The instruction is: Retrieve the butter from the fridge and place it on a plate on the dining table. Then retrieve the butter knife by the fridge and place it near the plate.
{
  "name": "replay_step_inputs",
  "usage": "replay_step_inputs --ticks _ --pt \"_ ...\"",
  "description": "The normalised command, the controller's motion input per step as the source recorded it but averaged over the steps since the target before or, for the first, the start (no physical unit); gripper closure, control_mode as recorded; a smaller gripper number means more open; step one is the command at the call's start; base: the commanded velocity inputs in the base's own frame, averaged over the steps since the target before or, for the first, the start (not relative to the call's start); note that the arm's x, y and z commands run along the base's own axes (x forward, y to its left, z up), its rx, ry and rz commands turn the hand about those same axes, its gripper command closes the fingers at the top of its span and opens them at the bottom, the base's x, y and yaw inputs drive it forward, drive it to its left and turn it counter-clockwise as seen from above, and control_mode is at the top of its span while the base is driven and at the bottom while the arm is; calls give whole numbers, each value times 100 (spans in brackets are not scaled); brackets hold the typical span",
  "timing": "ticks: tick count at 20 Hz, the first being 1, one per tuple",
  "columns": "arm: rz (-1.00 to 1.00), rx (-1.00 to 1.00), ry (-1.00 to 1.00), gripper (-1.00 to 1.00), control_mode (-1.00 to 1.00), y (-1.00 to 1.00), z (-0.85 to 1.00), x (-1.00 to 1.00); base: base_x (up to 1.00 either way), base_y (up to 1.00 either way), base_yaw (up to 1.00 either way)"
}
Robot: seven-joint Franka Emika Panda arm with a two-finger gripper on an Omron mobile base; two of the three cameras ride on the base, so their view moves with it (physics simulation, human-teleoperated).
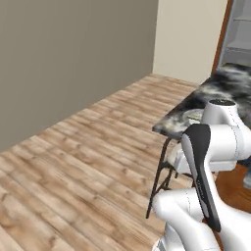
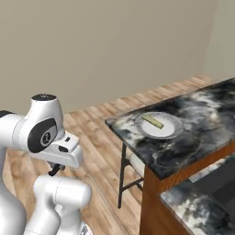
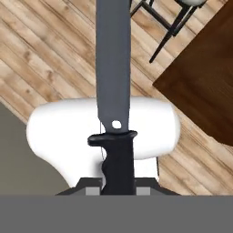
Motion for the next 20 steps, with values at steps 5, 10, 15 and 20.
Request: replay_step_inputs --ticks 5,10,15,20 --pt "0 0 0 100 100 0 0 0 93 100 -40" --pt "0 0 0 100 100 0 0 0 79 100 -42" --pt "0 0 0 100 100 0 0 0 78 100 -43" --pt "0 0 0 100 100 0 0 0 92 100 -44"
